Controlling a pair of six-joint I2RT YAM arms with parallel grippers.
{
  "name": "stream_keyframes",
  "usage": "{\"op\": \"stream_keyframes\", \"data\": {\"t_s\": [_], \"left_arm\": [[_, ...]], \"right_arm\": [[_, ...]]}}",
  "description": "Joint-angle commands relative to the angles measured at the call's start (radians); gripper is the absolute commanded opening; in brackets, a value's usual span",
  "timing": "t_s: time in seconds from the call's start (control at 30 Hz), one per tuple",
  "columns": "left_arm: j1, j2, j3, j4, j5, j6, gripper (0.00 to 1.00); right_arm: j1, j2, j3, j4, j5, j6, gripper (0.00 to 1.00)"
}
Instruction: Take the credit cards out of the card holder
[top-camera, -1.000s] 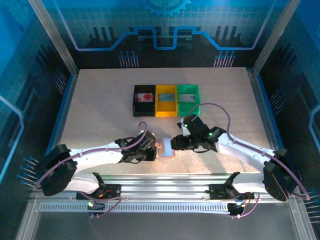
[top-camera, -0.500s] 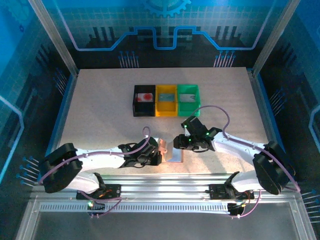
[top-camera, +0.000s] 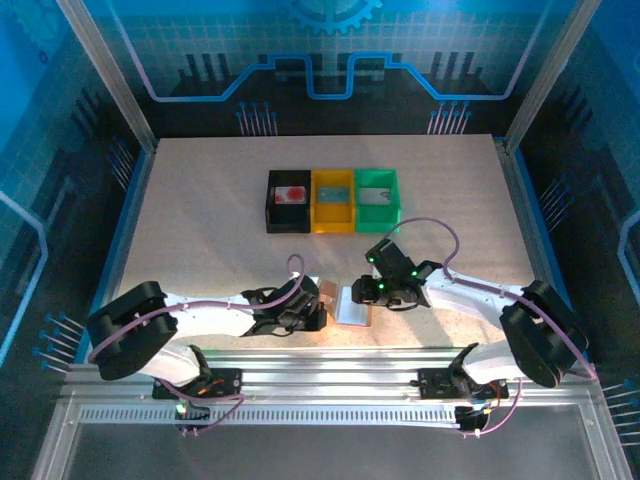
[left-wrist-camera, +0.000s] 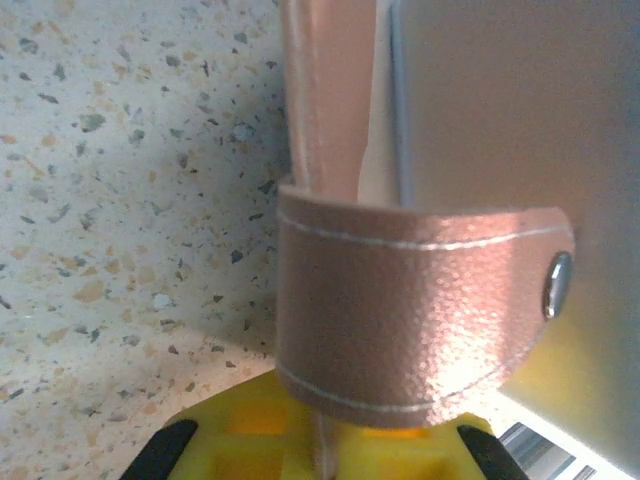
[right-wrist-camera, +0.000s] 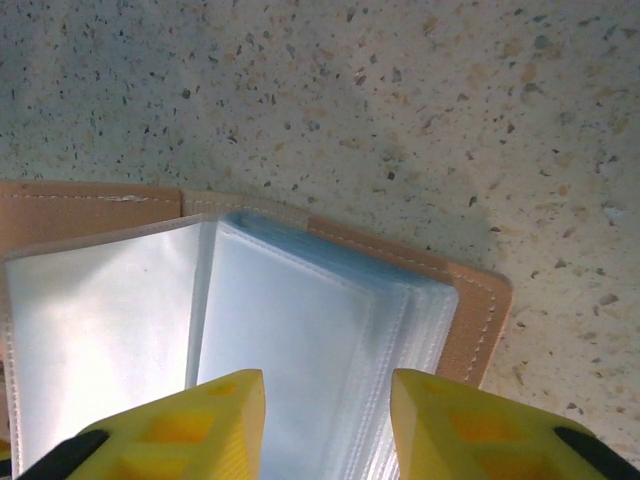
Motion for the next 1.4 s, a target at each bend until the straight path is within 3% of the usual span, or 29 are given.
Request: {"op": "stream_keyframes", "data": {"t_s": [0.0, 0.27, 0.47, 0.67, 0.87, 1.2, 1.37], "left_arm": [[-0.010, 0.009, -0.021, 0.000, 0.015, -0.011, 0.00], [-0.013, 0.014, -0.019, 0.004, 0.014, -0.013, 0.00], [-0.015, 0.002, -0.026, 0.000, 0.004, -0.020, 0.00], [-0.015, 0.010, -0.029, 0.012, 0.005, -0.022, 0.00], [-0.015, 0.019, -0.029, 0.022, 0.010, -0.024, 0.00], [-0.015, 0.019, -0.035, 0.032, 0.010, -0.025, 0.00], [-0.015, 0.029, -0.031, 0.038, 0.014, -0.026, 0.00]], "right_arm": [[0.014, 0.009, -0.011, 0.017, 0.010, 0.012, 0.37], [0.034, 0.004, 0.009, 0.003, 0.012, 0.000, 0.35], [0.034, -0.044, 0.014, -0.078, 0.127, -0.032, 0.38], [0.050, -0.013, 0.001, -0.044, 0.094, -0.018, 0.37], [0.077, 0.018, 0.015, -0.021, 0.086, -0.017, 0.30], [0.082, 0.024, 0.025, -0.080, 0.189, -0.032, 0.32], [0.092, 0.044, 0.022, -0.041, 0.149, -0.025, 0.31]]}}
